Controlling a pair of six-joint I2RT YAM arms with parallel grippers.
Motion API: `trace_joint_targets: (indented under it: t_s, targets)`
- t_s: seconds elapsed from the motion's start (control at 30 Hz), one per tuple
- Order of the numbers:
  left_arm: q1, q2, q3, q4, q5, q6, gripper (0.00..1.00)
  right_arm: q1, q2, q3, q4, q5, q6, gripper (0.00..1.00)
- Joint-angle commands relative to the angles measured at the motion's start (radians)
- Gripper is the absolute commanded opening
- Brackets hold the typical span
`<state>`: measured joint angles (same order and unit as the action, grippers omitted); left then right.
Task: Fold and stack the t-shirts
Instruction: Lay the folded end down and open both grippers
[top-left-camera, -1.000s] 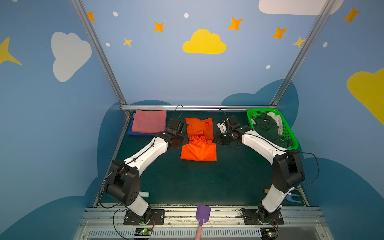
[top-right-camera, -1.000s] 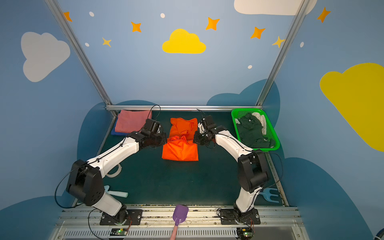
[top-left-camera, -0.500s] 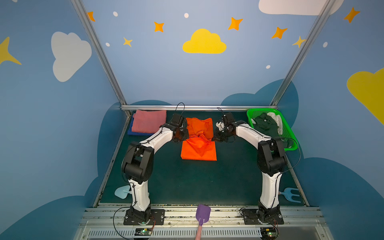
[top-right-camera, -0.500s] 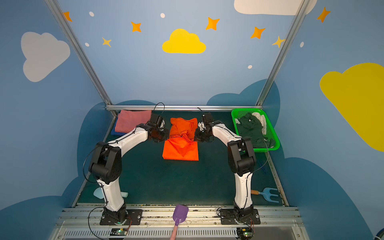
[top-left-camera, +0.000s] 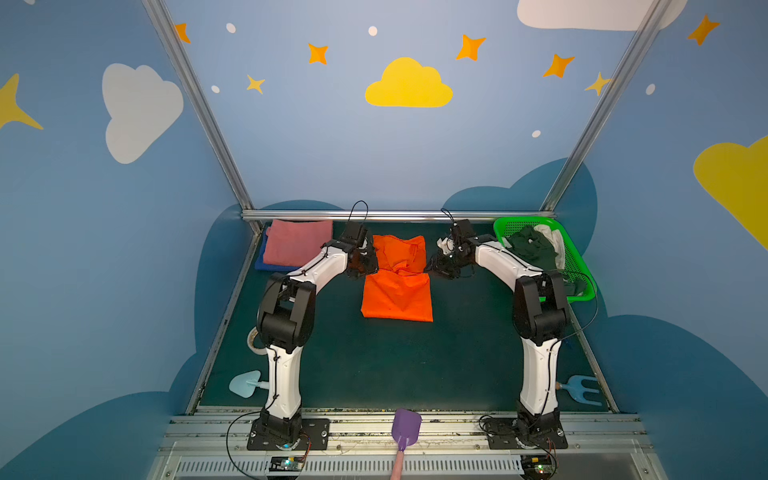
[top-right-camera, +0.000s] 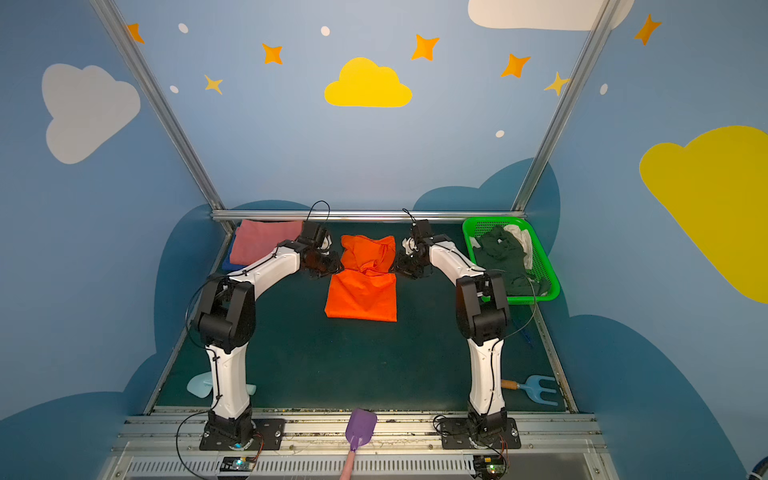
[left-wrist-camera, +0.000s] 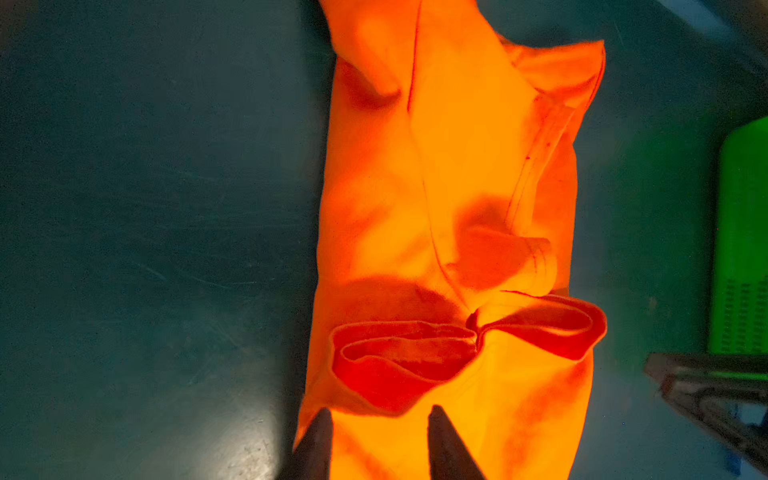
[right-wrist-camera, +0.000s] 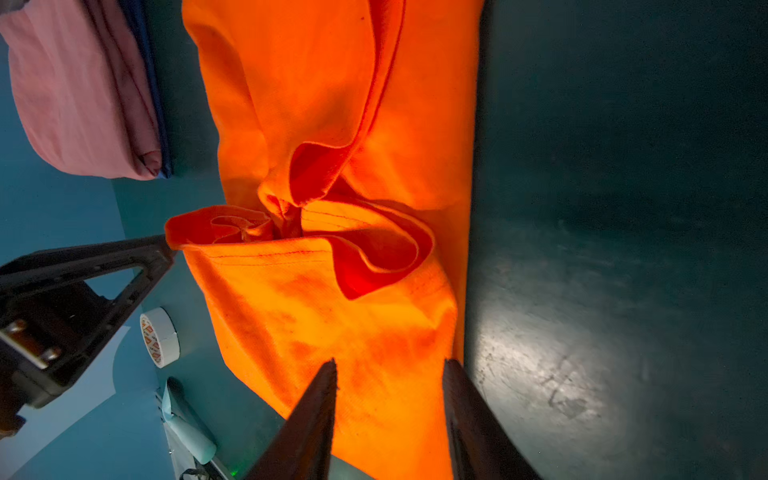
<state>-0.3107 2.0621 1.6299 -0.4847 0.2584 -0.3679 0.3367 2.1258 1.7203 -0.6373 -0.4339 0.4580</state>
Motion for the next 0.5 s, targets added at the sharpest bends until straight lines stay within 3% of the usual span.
trace_joint_targets:
  t_s: [0.0,0.07,0.2,0.27,0.37,0.47]
  targets:
    - [0.012,-0.020,0.043,-0.046,0.009,0.035,0.55,-0.008,-0.090,0.000,-0.030,0.011,-0.015,0.47]
    - [0.011,-0.054,0.026,-0.048,-0.004,0.039,0.66,-0.003,-0.138,-0.044,-0.005,0.000,-0.006,0.47]
    - [0.007,-0.149,-0.064,-0.006,-0.010,0.014,0.69,0.026,-0.203,-0.131,0.046,-0.028,0.012,0.42]
    - [0.000,-0.200,-0.133,0.038,0.007,-0.009,0.61,0.049,-0.216,-0.168,0.074,-0.042,0.025,0.30]
    - [-0.015,-0.241,-0.214,0.095,0.049,-0.046,0.39,0.074,-0.199,-0.190,0.110,-0.067,0.043,0.10]
    - [-0.021,-0.235,-0.258,0.138,0.101,-0.072,0.21,0.090,-0.148,-0.168,0.119,-0.091,0.051,0.00]
